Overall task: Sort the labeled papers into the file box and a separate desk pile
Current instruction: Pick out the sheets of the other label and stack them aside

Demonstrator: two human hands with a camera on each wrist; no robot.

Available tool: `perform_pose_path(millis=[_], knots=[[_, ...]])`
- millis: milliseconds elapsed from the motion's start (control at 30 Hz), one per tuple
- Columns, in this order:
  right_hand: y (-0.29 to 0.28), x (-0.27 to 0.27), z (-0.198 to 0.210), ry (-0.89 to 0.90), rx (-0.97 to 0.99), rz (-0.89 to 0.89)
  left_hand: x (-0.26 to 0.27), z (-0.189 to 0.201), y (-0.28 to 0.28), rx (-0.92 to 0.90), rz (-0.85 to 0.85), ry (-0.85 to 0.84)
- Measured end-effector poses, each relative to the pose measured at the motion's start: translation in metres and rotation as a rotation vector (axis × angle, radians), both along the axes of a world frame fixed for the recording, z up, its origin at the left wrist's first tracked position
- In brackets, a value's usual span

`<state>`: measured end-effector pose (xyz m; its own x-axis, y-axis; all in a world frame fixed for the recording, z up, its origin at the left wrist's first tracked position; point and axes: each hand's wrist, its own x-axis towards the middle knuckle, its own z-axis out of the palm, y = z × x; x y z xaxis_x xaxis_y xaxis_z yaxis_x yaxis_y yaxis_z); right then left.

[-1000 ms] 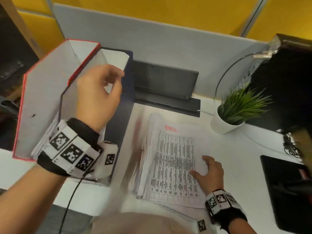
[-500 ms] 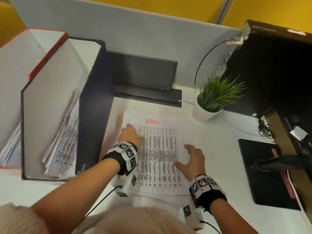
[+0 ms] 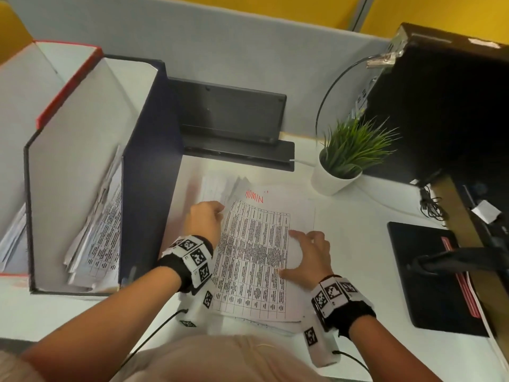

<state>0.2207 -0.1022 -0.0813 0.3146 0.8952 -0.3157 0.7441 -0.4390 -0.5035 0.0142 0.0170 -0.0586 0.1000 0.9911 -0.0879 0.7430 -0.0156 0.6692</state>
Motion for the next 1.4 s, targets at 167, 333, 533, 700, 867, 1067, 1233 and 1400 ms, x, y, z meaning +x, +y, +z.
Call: perform_pose_path(millis=[167, 333, 533, 700, 867, 1067, 1233, 1400], knots=[[0.007, 0.012, 0.013, 0.257, 0.165, -0.271, -0.002, 0.004, -0.015, 0.193, -0.119, -0.232], [0.011, 0.017, 0.018, 0.566, 0.170, -0.531, -0.008, 0.000, -0.020, -0.068, 0.037, -0.471], [0.004, 0.017, 0.010, 0.567, 0.279, -0.444, -0.009, 0.011, -0.008, -0.201, 0.085, -0.399], [0.004, 0.021, 0.007, 0.959, 0.353, -0.664, -0.004, 0.023, 0.011, -0.239, 0.145, -0.135], [0.006, 0.016, 0.000, 1.127, 0.364, -0.785, -0.002, 0.026, 0.024, -0.441, 0.147, -0.008], [0.004, 0.013, -0.002, 1.087, 0.396, -0.808, 0.002, 0.023, 0.022, -0.385, 0.112, 0.146], [0.005, 0.011, 0.000, 1.122, 0.383, -0.826, 0.003, 0.012, 0.021, -0.257, 0.085, 0.082], [0.000, 0.010, 0.000, 0.931, 0.405, -0.698, 0.004, 0.006, 0.019, -0.168, 0.006, 0.047]])
